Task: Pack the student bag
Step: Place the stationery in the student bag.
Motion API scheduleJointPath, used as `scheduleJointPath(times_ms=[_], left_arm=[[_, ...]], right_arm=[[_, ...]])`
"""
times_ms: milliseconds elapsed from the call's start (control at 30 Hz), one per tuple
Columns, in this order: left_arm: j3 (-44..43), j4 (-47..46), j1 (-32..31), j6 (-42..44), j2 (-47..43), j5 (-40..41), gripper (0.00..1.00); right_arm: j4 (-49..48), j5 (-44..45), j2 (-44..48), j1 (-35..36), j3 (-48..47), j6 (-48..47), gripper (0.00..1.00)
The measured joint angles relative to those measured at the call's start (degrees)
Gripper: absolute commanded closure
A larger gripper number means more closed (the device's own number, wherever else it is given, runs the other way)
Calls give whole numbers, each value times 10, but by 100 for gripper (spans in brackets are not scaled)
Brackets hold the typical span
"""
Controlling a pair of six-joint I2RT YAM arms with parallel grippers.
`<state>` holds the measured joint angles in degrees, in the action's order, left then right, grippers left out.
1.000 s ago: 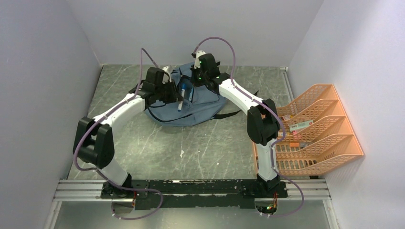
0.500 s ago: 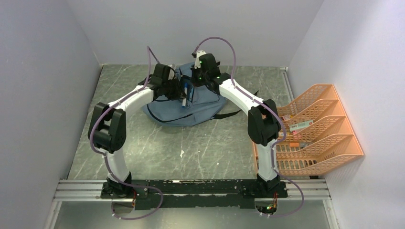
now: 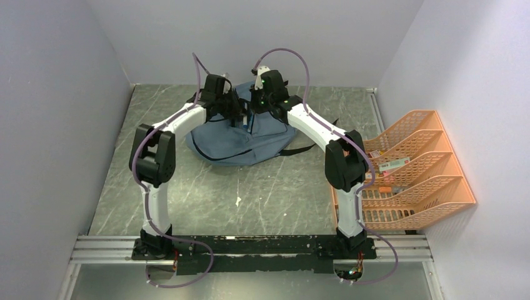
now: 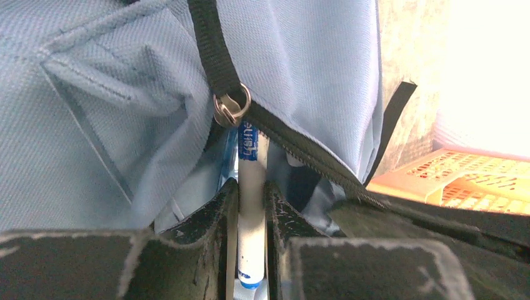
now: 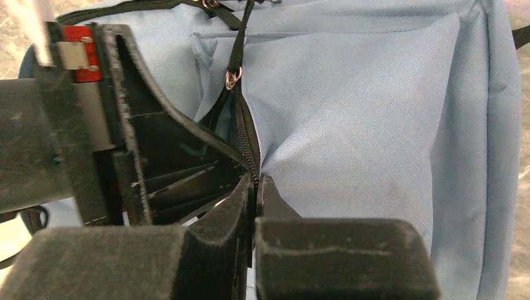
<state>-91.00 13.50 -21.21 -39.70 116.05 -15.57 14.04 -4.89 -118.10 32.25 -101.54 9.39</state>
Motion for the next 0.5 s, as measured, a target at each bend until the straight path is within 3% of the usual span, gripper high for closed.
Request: scheduleJointPath(times_ms=[133,300,400,500], left_arm=[[-4,-26,0,-20,24,-7,95],[-5,-60,-6,-43,38,-21,58],[-4,-71,-8,-45,36,-24,47],[8,-75,-6,-45,27,-23,42]], right_arm=[[0,0,0,1,0,4,100],[0,0,0,3,0,7,100],[0,3,0,4,0,7,100],[0,6,1,3,0,7,100]])
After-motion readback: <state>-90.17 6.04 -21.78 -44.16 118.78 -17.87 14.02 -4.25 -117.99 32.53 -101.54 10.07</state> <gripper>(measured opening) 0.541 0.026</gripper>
